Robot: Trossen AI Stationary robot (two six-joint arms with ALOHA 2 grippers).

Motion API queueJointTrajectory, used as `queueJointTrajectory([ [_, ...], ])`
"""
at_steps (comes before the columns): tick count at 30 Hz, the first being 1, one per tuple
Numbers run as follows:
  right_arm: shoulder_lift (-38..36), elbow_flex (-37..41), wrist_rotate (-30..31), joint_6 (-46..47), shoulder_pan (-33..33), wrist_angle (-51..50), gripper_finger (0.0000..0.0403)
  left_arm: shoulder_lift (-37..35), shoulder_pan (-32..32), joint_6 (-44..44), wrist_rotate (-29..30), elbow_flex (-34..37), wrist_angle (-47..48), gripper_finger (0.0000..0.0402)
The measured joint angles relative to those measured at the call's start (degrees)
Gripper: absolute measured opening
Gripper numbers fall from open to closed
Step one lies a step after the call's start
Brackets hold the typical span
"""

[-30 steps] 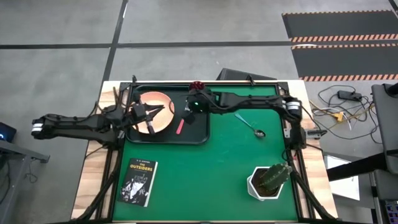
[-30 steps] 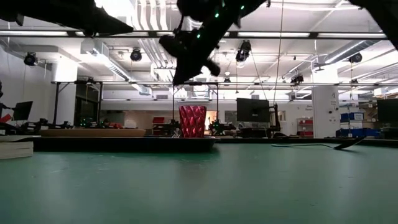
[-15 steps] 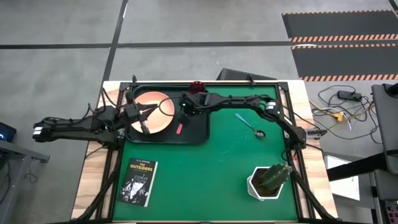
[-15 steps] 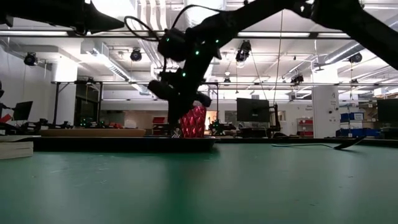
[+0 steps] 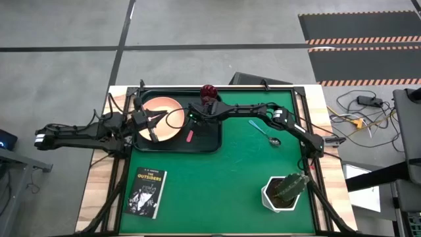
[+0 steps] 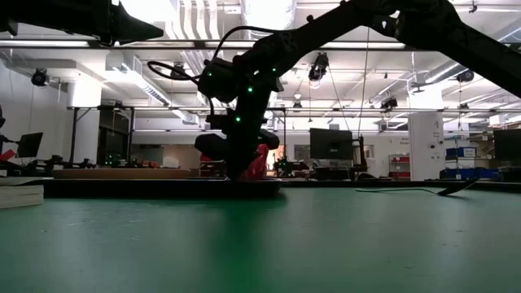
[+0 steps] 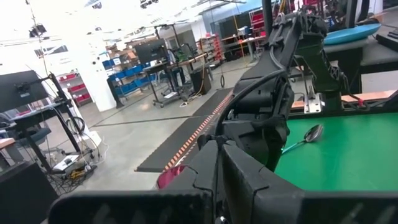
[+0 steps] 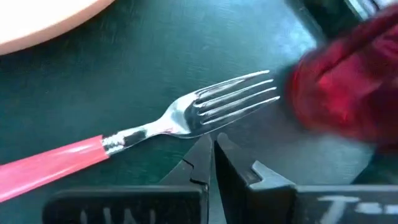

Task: Pick and place plate/cup/fork/spoon on tray
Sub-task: Put the pink fork on the right of the black serving tray, then move the blue spoon to the center of the table

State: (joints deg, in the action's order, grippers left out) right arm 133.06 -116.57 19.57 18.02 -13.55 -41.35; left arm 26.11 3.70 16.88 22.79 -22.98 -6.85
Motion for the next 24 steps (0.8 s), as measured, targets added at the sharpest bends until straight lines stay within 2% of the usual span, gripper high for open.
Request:
queueJointTrajectory([
  [15, -3.77, -0.46, -0.14, -1.03, 0.76, -0.96, 0.0009, 0.00, 0.02, 0.00, 0.02, 0.00, -0.04, 0.0004],
  [24, -9.77, -0.42, -1.96, 0.12, 3.67, -12.97, 0.0009, 0.00, 0.02, 0.00, 0.00, 0.00, 0.00, 0.0004],
])
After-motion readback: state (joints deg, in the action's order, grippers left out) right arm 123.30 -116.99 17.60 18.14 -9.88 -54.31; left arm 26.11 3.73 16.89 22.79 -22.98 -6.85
